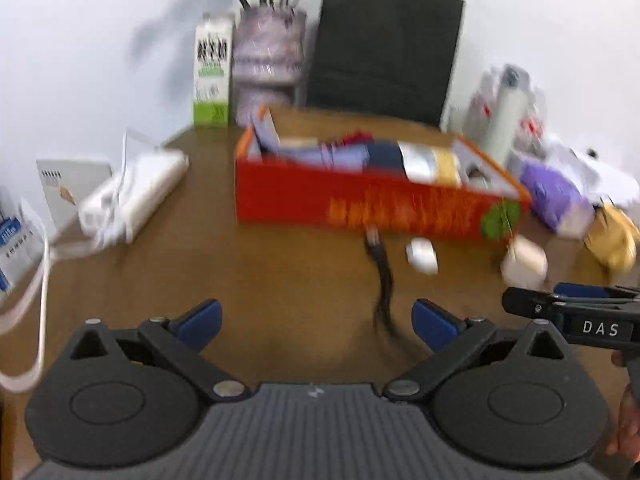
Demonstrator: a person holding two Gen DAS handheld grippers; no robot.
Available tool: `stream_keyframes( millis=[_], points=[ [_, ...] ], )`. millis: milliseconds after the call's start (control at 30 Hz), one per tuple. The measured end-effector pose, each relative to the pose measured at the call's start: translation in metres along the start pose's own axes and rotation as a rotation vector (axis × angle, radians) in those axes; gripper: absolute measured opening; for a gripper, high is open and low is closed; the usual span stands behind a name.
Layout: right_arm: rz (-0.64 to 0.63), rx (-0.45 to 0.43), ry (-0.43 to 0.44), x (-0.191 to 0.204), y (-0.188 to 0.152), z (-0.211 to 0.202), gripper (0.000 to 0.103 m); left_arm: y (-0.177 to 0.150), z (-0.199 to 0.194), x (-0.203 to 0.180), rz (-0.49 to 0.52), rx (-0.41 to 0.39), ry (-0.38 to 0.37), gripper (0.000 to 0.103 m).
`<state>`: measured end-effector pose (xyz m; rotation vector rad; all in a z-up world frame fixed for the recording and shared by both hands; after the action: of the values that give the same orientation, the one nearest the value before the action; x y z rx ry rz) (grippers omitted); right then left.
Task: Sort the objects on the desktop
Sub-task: 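Move both open grippers back toward the white plug cube on the table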
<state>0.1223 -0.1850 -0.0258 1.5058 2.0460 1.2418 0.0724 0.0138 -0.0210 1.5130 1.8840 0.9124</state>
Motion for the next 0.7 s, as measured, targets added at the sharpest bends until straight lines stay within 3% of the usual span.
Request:
stream_keyframes(
  millis=[200,300,400,567,700],
  points=[
    [0.013,0.008,0.028,0.017,-0.052,-0.038,0.083,-0.038,-0.022,0.015,-0.007,-0.022,0.033,0.103],
    [0.027,0.01,0.033,0.018,-0.073,-0.055,0.083,-0.046,-0.035,0.016,0.005,-0.053,0.012,0.103],
    [0.032,-0.049,0.051,0.022,-0.08,-0.069,0.086,-0.045,-0.043,0.019,-0.01,-0.105,0.02,0.103],
    [0.051,-0.083,0.002,0.021,-0.081,-0.072,0.086,-0.045,-0.04,0.02,-0.034,-0.092,0.023,0.103],
    [0.056,-0.083,0.011,0.02,-0.081,-0.072,0.087,-0.045,-0.04,0.015,-0.014,-0.094,0.012,0.103]
  ],
)
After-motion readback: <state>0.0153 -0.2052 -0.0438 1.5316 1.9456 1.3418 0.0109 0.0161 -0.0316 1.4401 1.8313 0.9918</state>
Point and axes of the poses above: each gripper's, at about its wrist camera, not at the fingertips, and z roughly the way its jaws point, x to its left, y to its top, the point moved 8 cm from there along z, roughly the way its jaws point, and after that the axes turned 10 degrees about y, right-handed, at the moved point
